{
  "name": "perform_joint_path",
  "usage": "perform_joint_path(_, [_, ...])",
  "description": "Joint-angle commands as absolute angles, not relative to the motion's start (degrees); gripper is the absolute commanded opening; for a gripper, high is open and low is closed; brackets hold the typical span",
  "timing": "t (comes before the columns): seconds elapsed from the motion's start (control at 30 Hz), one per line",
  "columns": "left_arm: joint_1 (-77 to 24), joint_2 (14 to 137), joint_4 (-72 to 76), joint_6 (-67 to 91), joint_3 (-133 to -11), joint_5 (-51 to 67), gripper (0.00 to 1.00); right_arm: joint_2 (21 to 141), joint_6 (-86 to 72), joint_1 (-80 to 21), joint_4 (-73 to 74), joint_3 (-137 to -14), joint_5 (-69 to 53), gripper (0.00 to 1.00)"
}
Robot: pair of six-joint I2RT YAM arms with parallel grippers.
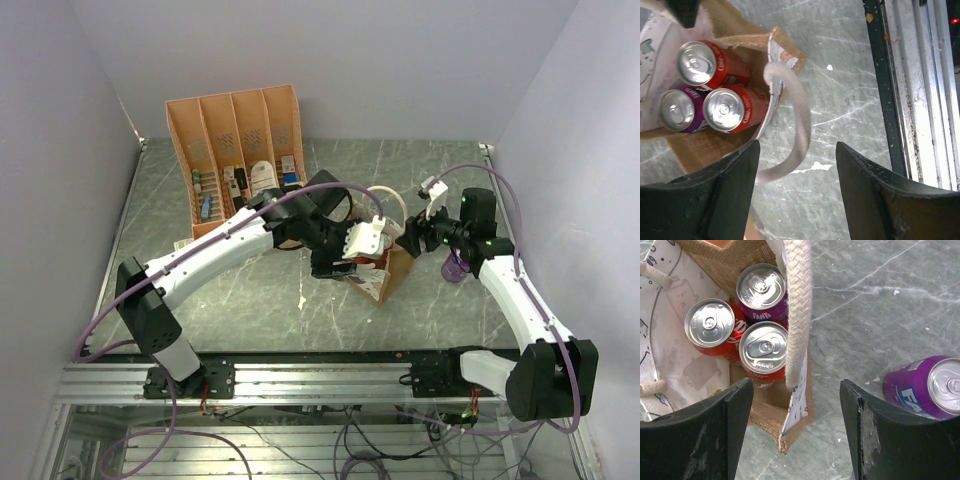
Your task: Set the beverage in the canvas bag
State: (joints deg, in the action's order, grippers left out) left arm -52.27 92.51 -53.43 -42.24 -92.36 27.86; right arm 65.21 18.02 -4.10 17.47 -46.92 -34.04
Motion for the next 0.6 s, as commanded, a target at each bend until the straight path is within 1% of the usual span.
perform_joint_path(0.0, [-53.46,92.81,-52.02,-44.63,-90.86,31.88,0.70,65.72,19.19,-4.21,19.32,-49.97,-33.54,0.69])
perform_joint_path(0.17, [-53.96,91.82,-51.88,-45.92,-88.04,34.36,0.57,68.68,23.01,-4.22,26.83,-52.76,-34.68,0.66])
perform_joint_path(0.27, [-54.68,92.12,-54.46,-48.63,-87.61,34.83,0.47,68.98,25.50,-4.23,30.55,-53.37,-35.00,0.65])
perform_joint_path(0.3, [-54.90,92.42,-55.50,-49.44,-87.81,34.99,0.43,68.85,26.24,-4.29,31.68,-53.62,-34.82,0.65])
perform_joint_path(0.33, [-55.05,92.79,-56.38,-49.94,-88.19,35.29,0.35,68.82,27.00,-4.24,32.68,-53.88,-34.31,0.65])
perform_joint_path(0.4, [-55.24,93.46,-57.93,-50.49,-89.22,36.29,0.24,68.73,28.37,-4.25,34.58,-54.63,-33.17,0.64])
perform_joint_path(0.47, [-55.35,93.96,-58.94,-50.85,-89.98,37.12,0.14,68.33,29.23,-4.29,35.95,-55.51,-30.55,0.64])
perform_joint_path(0.53, [-55.37,94.04,-59.44,-51.48,-90.17,37.62,0.08,67.81,29.66,-4.20,36.36,-56.29,-27.79,0.63])
perform_joint_path(0.57, [-55.37,93.99,-59.56,-51.84,-90.03,37.84,0.07,67.74,29.95,-4.21,36.62,-56.55,-26.58,0.63])
